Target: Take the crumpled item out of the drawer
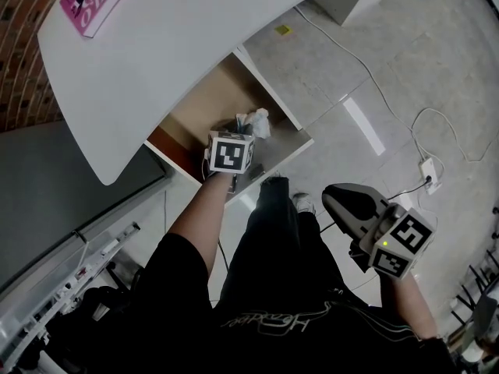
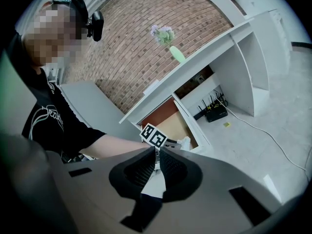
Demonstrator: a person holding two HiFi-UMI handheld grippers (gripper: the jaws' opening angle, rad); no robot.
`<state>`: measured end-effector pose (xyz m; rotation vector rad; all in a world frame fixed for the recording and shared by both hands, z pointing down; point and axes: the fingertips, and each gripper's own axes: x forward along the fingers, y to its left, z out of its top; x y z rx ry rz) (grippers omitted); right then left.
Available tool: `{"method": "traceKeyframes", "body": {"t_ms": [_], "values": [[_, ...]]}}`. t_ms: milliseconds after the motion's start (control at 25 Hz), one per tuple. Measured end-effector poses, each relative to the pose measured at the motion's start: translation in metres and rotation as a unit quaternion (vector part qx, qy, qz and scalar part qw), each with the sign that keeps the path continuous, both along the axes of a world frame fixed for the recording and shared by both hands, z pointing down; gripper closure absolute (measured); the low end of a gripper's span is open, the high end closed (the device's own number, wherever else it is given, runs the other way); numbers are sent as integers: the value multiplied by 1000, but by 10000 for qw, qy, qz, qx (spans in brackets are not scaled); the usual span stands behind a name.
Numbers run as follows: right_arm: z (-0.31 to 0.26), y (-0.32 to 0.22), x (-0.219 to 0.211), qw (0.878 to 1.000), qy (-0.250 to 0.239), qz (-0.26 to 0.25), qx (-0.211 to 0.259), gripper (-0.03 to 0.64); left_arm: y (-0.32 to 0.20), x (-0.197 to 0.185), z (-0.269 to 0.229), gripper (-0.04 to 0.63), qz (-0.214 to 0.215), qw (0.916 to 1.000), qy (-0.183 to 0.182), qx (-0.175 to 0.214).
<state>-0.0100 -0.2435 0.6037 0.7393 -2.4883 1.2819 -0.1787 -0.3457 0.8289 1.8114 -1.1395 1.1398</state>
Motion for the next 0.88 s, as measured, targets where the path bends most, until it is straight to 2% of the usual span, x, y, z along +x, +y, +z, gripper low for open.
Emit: {"method": "traceKeyframes", "body": {"t_ms": [280, 520, 640, 880], "values": [[1, -4, -2, 10000, -13, -5, 6, 560, -2, 2, -2, 550, 112, 9998, -63, 161], [-15, -11, -3, 9996, -224, 140, 59, 560, -4, 3, -14, 568, 126, 9997, -61, 198], [-18, -9, 2, 9998, -89, 71, 148, 560, -6, 3, -27, 569, 116, 9995, -61, 297], [-53, -9, 4, 9989, -234, 117, 379, 560, 1, 1, -77, 571, -85, 9993, -9, 353]]}}
